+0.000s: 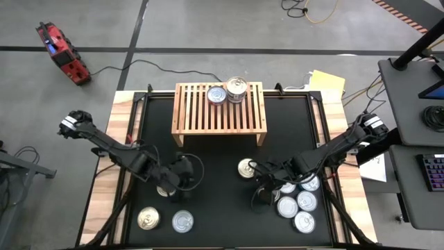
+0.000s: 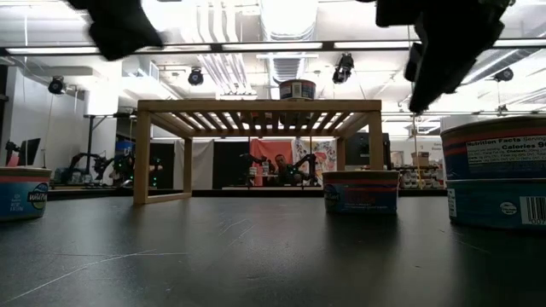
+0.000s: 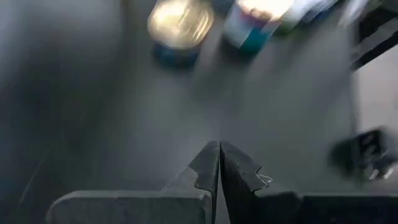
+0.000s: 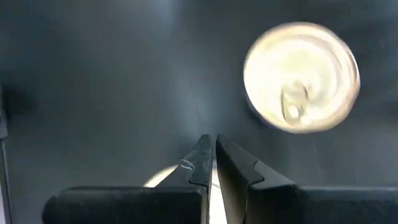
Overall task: Stack canned seafood by type on shelf
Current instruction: Put the green tuna can on the shelf
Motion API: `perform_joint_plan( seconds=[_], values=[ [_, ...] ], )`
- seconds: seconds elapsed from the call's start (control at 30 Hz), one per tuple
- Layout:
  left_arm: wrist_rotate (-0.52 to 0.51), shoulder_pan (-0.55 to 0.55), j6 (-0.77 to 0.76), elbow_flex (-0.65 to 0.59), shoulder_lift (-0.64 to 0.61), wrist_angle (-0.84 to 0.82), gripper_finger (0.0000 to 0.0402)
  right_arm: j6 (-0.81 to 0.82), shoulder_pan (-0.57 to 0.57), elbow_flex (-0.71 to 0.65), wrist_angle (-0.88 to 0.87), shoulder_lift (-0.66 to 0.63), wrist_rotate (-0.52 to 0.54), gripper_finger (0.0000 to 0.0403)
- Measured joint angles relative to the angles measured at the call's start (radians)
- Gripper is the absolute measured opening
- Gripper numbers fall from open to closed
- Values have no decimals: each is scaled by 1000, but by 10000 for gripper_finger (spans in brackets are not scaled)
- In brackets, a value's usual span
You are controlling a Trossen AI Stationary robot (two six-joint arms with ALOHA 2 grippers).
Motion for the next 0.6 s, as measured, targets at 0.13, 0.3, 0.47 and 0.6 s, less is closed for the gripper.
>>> perform_joint_plan(
  seconds=[0.13, 0.3, 0.47, 0.6],
  values=[
    [13, -67, -203, 118, 37, -293, 0, -94, 0, -26, 113, 0, 0, 12],
    [14, -156, -276, 220, 92, -377, 0, -146, 0, -32, 138, 2, 10, 12],
    [21, -224, -276, 281, 175, -376, 0, -173, 5, -32, 141, 3, 16, 12],
    [107, -251, -276, 316, 266, -379, 0, -175, 29, -32, 170, 3, 17, 12]
  ],
)
